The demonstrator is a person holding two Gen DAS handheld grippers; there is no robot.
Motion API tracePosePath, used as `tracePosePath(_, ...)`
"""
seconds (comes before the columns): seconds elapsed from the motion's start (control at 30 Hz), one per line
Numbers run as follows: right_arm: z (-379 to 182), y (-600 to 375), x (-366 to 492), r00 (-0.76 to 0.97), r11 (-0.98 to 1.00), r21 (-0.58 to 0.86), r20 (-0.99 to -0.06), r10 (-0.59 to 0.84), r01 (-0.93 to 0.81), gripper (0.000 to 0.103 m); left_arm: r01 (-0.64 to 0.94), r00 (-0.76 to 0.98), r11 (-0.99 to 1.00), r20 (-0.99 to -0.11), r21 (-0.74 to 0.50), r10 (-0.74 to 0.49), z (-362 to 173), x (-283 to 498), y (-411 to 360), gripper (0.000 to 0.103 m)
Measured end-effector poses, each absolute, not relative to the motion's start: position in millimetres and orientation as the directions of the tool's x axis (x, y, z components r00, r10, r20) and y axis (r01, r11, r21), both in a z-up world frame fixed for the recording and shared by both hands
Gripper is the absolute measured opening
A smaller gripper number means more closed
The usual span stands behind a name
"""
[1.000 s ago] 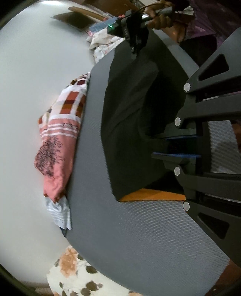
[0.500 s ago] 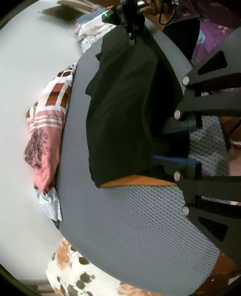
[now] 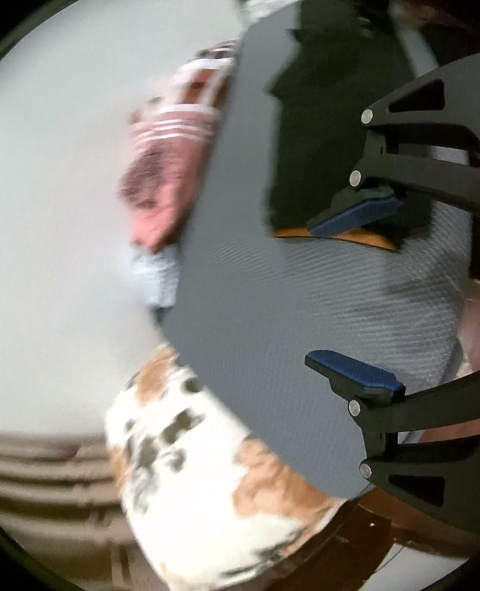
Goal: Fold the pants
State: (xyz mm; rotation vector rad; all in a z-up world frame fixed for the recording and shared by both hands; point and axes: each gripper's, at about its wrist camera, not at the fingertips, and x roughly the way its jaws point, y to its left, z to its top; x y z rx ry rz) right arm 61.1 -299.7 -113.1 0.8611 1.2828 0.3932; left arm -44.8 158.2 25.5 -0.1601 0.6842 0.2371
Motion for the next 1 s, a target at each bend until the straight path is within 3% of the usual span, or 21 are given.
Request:
tracePosePath(0.17, -113, -299, 60, 0.283, 0.642, 0.743, -0.667, 0.689, 0.189, 0.006, -0.04, 0.748, 0.978, -0.655, -0.206, -0.107, 39, -17, 102, 0.065)
tracePosePath(0.27, -113, -300, 59, 0.286, 0.632, 0.752, -0.658, 0.697, 0.189, 0.006, 0.159, 0.636, 0.963, -0.724, -0.219, -0.269, 17, 13, 38, 0.065)
tracePosePath(0.37, -112, -299, 59, 0.29, 0.634, 0.755, -0.652, 0.701, 0.166, 0.007, 0.278, 0.534, 0.947, -0.794, -0.161, -0.292, -16, 35, -6, 0.065)
tracePosePath(0.47, -108, -304, 58, 0.302, 0.636, 0.759, -0.644, 0.703, 0.139, 0.011, 0.278, 0.455, 0.947, -0.846, -0.164, -0.28, -47, 45, -17, 0.065)
tracePosePath(0.67, -105, -385, 63, 0.474, 0.554, 0.81, -0.572, 0.669, 0.195, 0.019, 0.264, 0.471, 0.947, -0.832, -0.185, -0.294, -51, 41, -14, 0.065)
tracePosePath(1.0, -127, -602, 91, 0.783, 0.266, 0.906, -0.418, 0.461, 0.328, 0.016, 0.266, 0.481, 0.95, -0.832, -0.161, -0.276, -56, 46, -13, 0.065)
